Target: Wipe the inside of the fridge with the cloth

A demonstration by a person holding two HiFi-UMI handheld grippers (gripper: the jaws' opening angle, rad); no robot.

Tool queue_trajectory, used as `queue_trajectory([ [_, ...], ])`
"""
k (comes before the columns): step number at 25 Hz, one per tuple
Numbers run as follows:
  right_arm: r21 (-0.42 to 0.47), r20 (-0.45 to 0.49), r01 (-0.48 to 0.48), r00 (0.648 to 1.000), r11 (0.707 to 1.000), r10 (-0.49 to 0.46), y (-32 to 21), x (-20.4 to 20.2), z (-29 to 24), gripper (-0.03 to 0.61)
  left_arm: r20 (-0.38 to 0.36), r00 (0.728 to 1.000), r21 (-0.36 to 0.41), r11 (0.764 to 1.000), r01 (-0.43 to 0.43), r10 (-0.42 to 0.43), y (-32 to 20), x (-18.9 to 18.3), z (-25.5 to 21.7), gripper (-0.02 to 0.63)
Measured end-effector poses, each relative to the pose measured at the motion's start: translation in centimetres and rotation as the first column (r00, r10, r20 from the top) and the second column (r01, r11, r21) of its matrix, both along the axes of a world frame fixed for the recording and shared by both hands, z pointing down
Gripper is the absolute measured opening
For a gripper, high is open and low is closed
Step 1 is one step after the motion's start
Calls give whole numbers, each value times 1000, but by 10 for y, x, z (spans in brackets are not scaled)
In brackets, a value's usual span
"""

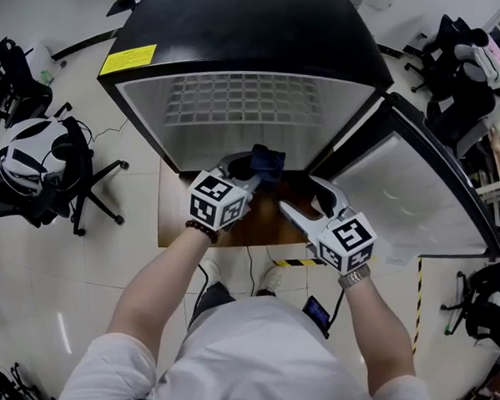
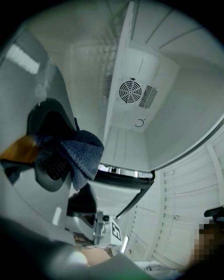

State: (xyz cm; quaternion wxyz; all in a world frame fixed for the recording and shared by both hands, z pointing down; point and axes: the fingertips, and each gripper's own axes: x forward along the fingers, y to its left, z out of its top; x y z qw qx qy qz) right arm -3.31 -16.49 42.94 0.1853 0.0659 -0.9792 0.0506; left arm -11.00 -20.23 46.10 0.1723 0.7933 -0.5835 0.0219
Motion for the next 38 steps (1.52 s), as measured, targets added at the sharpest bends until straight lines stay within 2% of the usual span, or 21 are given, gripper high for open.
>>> queue_trajectory([
  [2, 1, -5, -18, 1000, 1000, 18, -2, 4, 4, 286, 9, 998, -4, 999, 54, -54, -16, -6, 6, 114],
  [8, 15, -34, -17, 999, 1000, 18, -1, 18, 20, 246, 22, 991, -4, 991, 134, -134, -61, -15, 26, 110],
  [14, 41, -31, 5, 1000, 999, -4, 2, 26, 20, 221, 37, 956, -5, 957, 290, -289, -99, -37, 42, 110],
  [20, 75, -7, 16, 1000, 997, -15, -2, 24, 15, 183, 18, 932, 12, 932, 362, -362, -136, -42, 45, 110],
  [29, 78, 19, -6, 1000, 997, 4, -10, 33, 18, 68, 26, 895, 5, 896, 445, -445, -173, -59, 65, 110],
  [34, 69, 1, 0, 1000, 998, 0, -8, 40, 27, 54, -40, 881, -7, 881, 472, -472, -188, -66, 64, 110],
  [38, 78, 6, 7, 1000, 997, -7, -9, 42, 28, 49, -117, 873, -57, 881, 470, -473, -198, -63, 70, 110],
])
